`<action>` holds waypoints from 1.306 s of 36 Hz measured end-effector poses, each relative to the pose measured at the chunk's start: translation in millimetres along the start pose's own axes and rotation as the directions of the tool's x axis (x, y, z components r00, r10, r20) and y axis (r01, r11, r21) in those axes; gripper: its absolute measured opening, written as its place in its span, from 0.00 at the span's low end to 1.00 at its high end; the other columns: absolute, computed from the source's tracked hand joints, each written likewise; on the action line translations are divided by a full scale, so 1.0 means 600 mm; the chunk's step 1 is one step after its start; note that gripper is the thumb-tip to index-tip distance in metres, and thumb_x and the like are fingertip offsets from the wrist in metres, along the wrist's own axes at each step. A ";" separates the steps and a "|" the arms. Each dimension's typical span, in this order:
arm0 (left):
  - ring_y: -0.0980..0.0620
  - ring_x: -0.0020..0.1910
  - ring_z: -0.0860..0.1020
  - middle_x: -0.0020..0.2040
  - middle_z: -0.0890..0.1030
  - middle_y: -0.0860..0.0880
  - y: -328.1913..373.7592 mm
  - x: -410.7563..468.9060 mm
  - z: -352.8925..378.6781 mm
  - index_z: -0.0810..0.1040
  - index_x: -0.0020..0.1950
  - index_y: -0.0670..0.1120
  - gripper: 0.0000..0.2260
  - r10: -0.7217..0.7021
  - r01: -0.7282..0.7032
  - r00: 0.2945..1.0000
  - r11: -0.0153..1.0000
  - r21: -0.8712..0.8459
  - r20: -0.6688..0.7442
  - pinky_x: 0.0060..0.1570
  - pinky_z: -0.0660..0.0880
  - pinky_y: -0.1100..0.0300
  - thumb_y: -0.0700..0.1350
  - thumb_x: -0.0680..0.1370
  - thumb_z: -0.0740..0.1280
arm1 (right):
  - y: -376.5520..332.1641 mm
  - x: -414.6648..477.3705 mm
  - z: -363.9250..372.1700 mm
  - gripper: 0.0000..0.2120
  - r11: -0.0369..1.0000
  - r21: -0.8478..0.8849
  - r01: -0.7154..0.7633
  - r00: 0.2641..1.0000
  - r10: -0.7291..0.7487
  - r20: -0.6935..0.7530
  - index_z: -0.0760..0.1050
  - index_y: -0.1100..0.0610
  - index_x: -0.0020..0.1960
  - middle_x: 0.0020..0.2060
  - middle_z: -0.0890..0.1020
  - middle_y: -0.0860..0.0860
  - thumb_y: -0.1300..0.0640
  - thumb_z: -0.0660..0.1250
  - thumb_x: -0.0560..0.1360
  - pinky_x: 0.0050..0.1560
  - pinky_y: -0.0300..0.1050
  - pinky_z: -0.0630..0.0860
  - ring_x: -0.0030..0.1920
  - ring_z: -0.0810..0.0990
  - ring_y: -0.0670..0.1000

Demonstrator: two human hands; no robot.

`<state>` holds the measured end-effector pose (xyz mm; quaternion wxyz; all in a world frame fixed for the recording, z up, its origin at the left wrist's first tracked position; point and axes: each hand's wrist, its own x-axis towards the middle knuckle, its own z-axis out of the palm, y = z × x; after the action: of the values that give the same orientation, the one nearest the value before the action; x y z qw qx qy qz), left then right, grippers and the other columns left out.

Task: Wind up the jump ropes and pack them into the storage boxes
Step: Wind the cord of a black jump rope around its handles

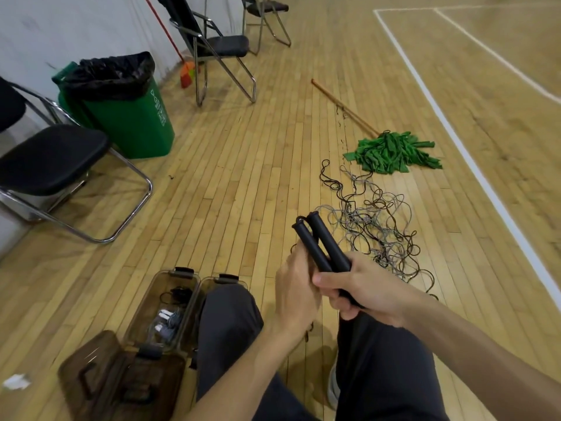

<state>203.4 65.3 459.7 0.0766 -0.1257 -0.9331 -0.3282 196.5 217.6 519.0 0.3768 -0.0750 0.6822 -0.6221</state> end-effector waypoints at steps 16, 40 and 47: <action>0.50 0.41 0.82 0.45 0.82 0.48 -0.001 0.012 -0.044 0.81 0.53 0.44 0.04 0.241 -0.352 0.934 0.744 0.568 0.263 0.34 0.75 0.60 0.43 0.81 0.69 | 0.022 0.033 -0.046 0.06 0.923 -0.317 -0.219 0.973 0.181 -0.144 0.68 0.60 0.45 0.30 0.65 0.52 0.65 0.65 0.78 0.25 0.41 0.58 0.26 0.61 0.49; 0.55 0.30 0.62 0.32 0.69 0.53 0.008 0.025 -0.093 0.69 0.39 0.46 0.27 0.615 -0.665 0.742 0.726 0.177 0.267 0.24 0.63 0.61 0.71 0.67 0.66 | -0.010 0.007 -0.056 0.06 0.617 -0.773 -0.145 0.854 0.473 0.217 0.72 0.60 0.44 0.28 0.69 0.50 0.62 0.67 0.78 0.24 0.38 0.62 0.24 0.65 0.47; 0.52 0.35 0.68 0.36 0.73 0.51 0.040 0.023 -0.121 0.70 0.41 0.49 0.27 0.230 -0.209 0.871 0.973 -0.096 0.434 0.34 0.65 0.63 0.60 0.60 0.83 | -0.024 -0.019 -0.057 0.06 0.621 -0.783 0.050 0.893 0.323 0.313 0.74 0.58 0.44 0.30 0.72 0.48 0.59 0.68 0.78 0.32 0.44 0.66 0.30 0.68 0.50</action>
<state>201.3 40.2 533.1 -0.1034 -0.3040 -0.8977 -0.3017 178.5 248.0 534.6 0.4942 -0.3089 0.7863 -0.2052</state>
